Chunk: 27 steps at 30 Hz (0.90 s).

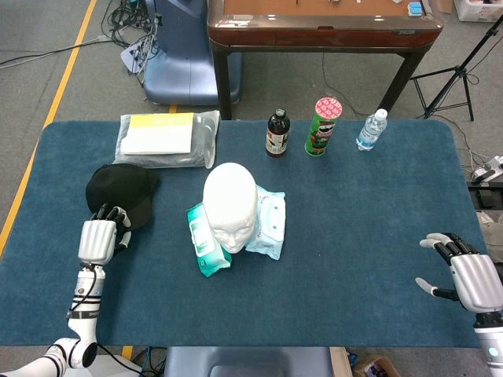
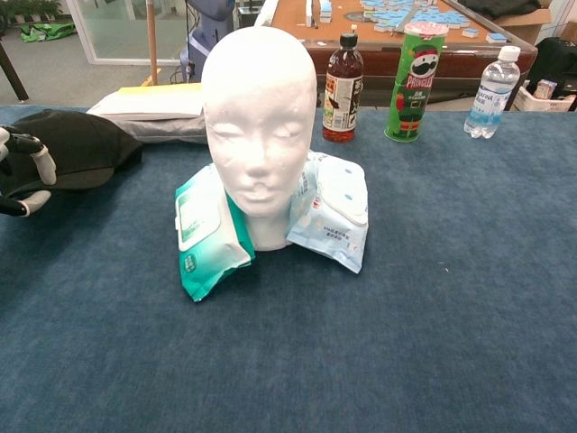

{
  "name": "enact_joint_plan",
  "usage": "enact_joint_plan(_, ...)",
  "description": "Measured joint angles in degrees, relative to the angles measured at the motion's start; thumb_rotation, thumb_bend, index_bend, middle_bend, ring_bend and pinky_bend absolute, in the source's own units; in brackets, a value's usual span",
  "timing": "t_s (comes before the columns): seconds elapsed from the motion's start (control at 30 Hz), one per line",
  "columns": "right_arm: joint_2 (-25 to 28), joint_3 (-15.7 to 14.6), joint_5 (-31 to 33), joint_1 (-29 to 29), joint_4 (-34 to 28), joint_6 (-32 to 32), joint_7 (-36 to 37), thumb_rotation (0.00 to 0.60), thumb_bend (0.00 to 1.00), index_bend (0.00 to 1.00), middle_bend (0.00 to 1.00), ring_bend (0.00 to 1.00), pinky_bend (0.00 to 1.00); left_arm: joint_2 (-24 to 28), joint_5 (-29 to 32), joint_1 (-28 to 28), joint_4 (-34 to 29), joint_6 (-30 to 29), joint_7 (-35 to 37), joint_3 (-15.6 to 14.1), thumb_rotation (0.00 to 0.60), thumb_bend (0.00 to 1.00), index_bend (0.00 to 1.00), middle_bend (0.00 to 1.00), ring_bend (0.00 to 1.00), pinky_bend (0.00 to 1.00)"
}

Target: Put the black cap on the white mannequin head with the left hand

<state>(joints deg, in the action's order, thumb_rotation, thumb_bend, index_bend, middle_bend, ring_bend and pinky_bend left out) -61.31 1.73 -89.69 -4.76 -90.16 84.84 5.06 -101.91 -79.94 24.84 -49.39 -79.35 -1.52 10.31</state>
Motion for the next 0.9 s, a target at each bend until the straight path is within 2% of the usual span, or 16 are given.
enact_joint_plan(0.47, -0.1, -0.1, -0.4, 0.2, 0.0, 0.4, -0.3, 0.600, 0.12, 0.32, 0.28, 0.20, 0.38, 0.3, -3.8, 0.3, 4.4, -10.1, 6.7, 1.6, 0.600, 0.44, 0.83, 0.59, 0.33, 0.41)
enact_joint_plan(0.9, -0.2, -0.2, -0.7, 0.3, -0.1, 0.7, -0.6, 0.600, 0.12, 0.32, 0.28, 0.20, 0.38, 4.7, -6.2, 0.8, -0.2, -17.0, 6.0, 3.2, 0.600, 0.44, 0.86, 0.65, 0.36, 0.43)
